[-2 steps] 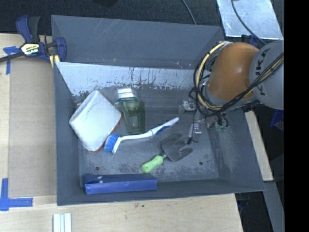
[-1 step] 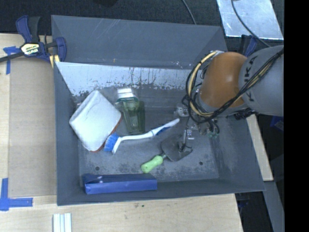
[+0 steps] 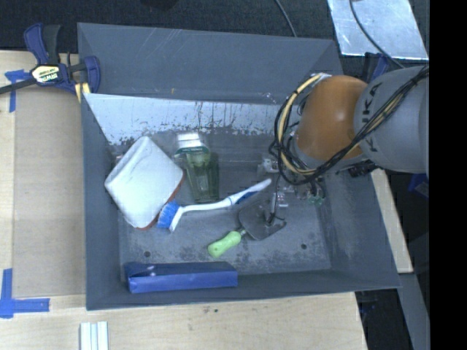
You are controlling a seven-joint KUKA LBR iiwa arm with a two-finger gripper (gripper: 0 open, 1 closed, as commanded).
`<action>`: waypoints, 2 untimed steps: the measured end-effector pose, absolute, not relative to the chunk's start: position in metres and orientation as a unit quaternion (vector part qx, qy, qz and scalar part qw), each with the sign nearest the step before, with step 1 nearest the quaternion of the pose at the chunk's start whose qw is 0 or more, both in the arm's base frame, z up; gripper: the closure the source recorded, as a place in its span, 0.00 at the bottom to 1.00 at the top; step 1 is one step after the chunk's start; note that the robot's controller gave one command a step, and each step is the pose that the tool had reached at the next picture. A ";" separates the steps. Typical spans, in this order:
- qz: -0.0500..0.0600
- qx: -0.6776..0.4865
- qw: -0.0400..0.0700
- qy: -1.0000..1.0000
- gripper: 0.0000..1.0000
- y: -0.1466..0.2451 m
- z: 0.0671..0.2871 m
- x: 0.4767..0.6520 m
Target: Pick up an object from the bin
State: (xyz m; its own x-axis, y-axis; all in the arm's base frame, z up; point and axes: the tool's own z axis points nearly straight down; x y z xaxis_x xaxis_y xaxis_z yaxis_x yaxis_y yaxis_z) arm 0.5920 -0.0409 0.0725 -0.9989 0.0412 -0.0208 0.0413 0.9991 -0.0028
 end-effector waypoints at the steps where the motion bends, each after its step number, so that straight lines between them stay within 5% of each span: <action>1: -0.001 0.021 0.007 1.000 0.00 -0.048 0.072 0.588; 2: -0.002 0.014 0.010 1.000 1.00 0.005 0.073 0.587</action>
Offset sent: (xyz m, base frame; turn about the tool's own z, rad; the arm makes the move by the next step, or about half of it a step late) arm -0.0063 0.0462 -0.0025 -0.0109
